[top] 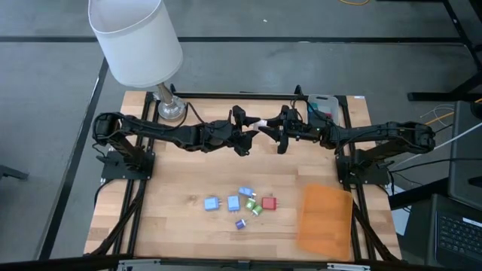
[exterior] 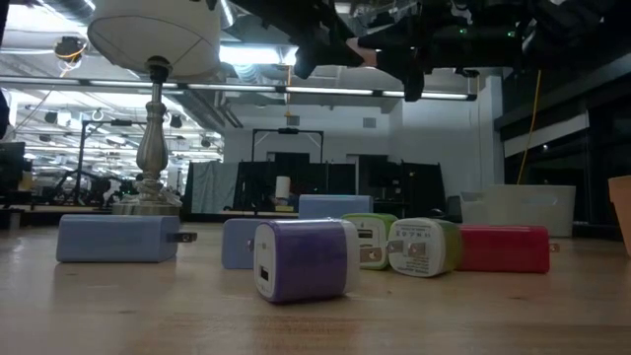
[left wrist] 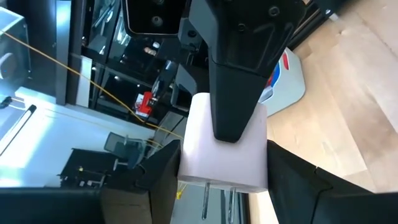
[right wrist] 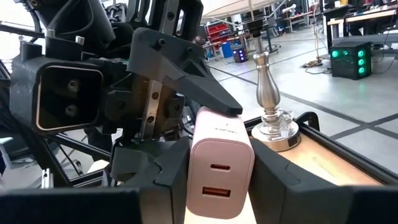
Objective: Pick & Place Office items
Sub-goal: Put the light pink charger adapter into the orange bin
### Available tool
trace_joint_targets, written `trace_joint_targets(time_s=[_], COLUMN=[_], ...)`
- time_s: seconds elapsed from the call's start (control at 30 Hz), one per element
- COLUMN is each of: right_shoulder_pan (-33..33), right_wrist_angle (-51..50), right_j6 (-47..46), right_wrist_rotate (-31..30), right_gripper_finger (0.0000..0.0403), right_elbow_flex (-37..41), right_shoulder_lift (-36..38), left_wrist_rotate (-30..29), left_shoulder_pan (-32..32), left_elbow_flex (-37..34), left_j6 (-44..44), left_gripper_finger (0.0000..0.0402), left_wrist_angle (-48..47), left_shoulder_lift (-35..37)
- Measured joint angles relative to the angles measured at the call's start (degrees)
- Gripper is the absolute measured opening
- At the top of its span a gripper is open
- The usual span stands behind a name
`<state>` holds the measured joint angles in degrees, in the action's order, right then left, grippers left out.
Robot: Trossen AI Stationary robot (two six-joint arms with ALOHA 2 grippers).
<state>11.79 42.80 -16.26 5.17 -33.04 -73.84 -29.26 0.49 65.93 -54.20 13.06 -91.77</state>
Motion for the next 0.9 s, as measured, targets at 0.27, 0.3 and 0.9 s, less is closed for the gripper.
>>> trace_joint_targets(time_s=[0.27, 0.3, 0.9], right_shoulder_pan=[0.3, 0.6, -6.4], right_wrist_angle=[-2.2, -3.2, -46.8], right_j6=[3.2, 3.3, -9.9], right_wrist_rotate=[-4.1, -5.5, -33.5], right_gripper_finger=[0.0119, 0.0119, 0.0119], right_elbow_flex=[0.0, 0.0, 0.1], right_shoulder_lift=[0.0, -0.1, 15.6], left_wrist_rotate=[-5.2, -5.8, 3.0], left_shoulder_pan=[-2.1, -2.5, -1.8], left_elbow_flex=[0.0, 0.0, -11.0], left_j6=[1.1, 2.7, 35.7], left_gripper_finger=[0.0268, 0.0273, 0.0264], left_wrist_angle=[0.1, -1.2, -26.5], left_shoulder_lift=[1.6, 2.8, 23.3])
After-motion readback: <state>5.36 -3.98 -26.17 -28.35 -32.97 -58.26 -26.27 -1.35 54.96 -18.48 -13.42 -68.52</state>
